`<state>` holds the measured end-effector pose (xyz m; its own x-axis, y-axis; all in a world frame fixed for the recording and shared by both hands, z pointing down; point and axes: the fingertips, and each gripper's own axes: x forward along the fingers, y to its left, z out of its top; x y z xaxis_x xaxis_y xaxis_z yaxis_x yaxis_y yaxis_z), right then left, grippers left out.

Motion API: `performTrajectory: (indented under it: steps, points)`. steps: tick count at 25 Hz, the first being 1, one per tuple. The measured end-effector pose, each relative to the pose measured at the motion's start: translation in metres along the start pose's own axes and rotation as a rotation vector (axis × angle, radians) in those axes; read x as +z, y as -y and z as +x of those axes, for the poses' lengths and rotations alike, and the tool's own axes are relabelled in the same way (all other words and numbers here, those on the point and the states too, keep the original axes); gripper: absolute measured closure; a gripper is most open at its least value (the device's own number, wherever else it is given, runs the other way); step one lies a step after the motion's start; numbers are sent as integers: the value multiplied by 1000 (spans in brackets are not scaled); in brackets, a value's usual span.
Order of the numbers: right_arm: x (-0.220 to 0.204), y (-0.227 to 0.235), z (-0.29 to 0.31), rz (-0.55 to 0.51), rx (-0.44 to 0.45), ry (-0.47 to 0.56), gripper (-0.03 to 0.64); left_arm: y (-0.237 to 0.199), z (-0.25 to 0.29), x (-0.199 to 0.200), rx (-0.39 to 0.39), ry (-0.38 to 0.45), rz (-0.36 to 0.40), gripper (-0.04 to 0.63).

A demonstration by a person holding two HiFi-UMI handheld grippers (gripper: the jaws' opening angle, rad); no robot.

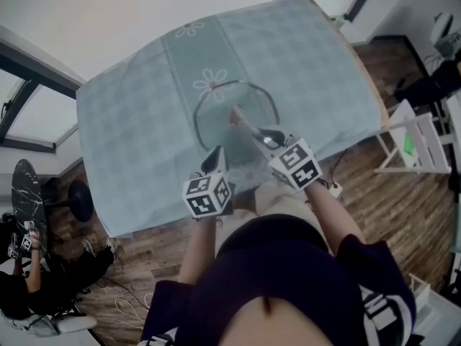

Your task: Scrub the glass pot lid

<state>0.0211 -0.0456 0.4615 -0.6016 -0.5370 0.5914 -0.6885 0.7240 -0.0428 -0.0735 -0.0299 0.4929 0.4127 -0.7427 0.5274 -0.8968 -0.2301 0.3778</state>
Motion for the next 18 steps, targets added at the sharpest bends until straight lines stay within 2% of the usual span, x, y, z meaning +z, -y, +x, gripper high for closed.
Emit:
performTrajectory:
  steps: [9,13,18]
  points:
    - [-6,45,-4,-26,65,11,545,19,34,6,80,28,-27,592]
    - [-15,58,-1,-35,98,-17,545,19,43,1,126,37,-42,592]
    - [-16,67,-3,-56,140,0,545,22,53,-4,162,40,-45,591]
